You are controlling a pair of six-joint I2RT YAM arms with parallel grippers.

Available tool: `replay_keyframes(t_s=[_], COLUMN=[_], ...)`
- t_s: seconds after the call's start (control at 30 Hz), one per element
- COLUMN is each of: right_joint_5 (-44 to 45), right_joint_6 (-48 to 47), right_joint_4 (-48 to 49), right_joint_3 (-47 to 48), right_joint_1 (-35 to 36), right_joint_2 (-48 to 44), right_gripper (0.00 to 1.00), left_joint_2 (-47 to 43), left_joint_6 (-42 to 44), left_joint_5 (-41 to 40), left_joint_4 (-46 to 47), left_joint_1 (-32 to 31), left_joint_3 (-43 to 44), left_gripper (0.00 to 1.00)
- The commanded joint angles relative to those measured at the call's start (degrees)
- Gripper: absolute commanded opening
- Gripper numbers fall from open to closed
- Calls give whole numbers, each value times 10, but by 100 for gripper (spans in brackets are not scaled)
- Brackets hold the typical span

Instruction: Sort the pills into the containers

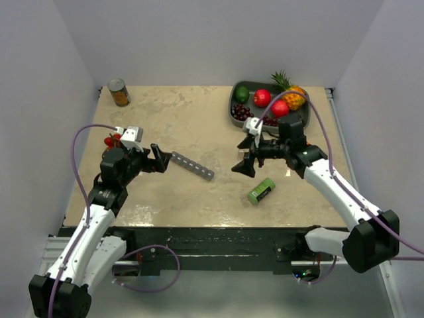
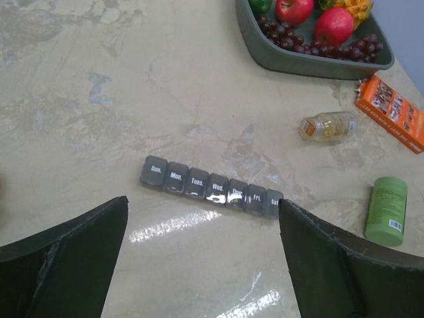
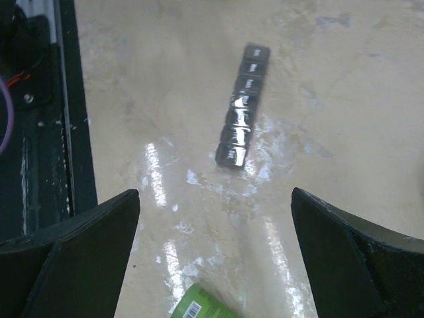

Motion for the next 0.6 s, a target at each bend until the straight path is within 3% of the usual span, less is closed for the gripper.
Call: replay_keyframes(t_s=[0.0,0.3,0.57], right_joint_5=[49,209,289], right_joint_6=[-81,-116,-71], right_joint_4=[-42,-68,-39], right_joint_3=[34,98,138], right_joint_1=[77,231,278], right_joint_2=[33,160,249], right_gripper=[99,99,99], left_joint_2=[-28,-40,-67], left_joint_6=[-36,-51,-33], left_joint_5=[13,12,-29], left_joint_4=[-27,-68,-99], left_joint_1=[-3,-2,-2], left_joint_3=[-7,0,14], left_gripper=[100,99,99])
